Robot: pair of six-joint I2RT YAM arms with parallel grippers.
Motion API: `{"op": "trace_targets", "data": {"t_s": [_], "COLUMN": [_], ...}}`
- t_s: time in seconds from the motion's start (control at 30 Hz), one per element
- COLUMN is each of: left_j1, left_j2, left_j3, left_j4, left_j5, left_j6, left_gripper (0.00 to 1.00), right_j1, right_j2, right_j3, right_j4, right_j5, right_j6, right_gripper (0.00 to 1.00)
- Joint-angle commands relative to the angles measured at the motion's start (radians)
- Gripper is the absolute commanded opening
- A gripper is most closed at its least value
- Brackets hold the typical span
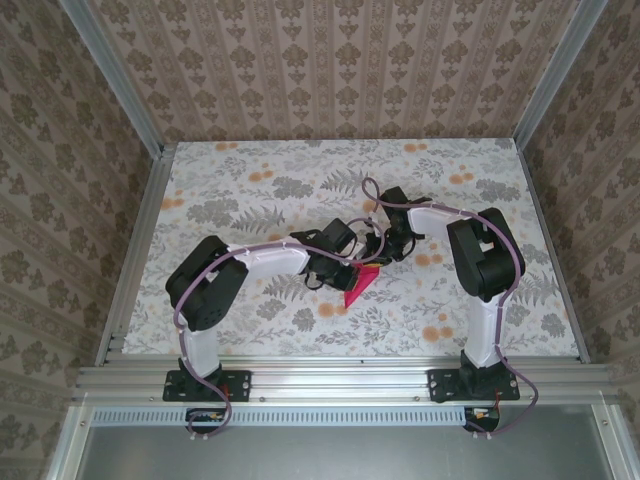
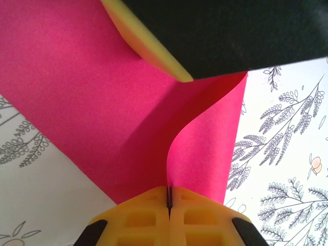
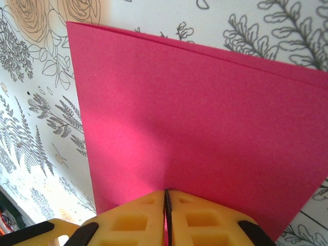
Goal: Fold a paper plane with a square sheet of paper (pick it up from the middle)
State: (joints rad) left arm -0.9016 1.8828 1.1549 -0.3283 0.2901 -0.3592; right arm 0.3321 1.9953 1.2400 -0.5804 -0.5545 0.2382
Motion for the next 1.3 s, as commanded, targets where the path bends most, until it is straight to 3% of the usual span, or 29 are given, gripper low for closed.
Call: {"op": "trace_targets", "data": {"t_s": [0.0,0.33,1.27], "left_j1": [0.003,0.003,0.004], "left_j2": [-0.029,-0.027,0.016], "left_j3": [-0.018,-0.008,0.017], "left_j4": [0.006,-0.022,-0.045], "left_j5": [0.011,-0.044,-0.055], "left_j6": [-0.029,-0.005,0.028], "left_gripper": [0.0,0.01,0.02], "right_j1": [0.008,0.007,0.007], "right_j2": [-0.006,-0.003,-0.007], "right_j3": [-0.011,-0.01,-0.01], "right_j4": [-0.055,-0.053,-0.057], "right_j5": [0.029,0.027,0.028], "right_j6": [0.01,0.009,0.012], "right_gripper": [0.12,0.12,0.13]}}
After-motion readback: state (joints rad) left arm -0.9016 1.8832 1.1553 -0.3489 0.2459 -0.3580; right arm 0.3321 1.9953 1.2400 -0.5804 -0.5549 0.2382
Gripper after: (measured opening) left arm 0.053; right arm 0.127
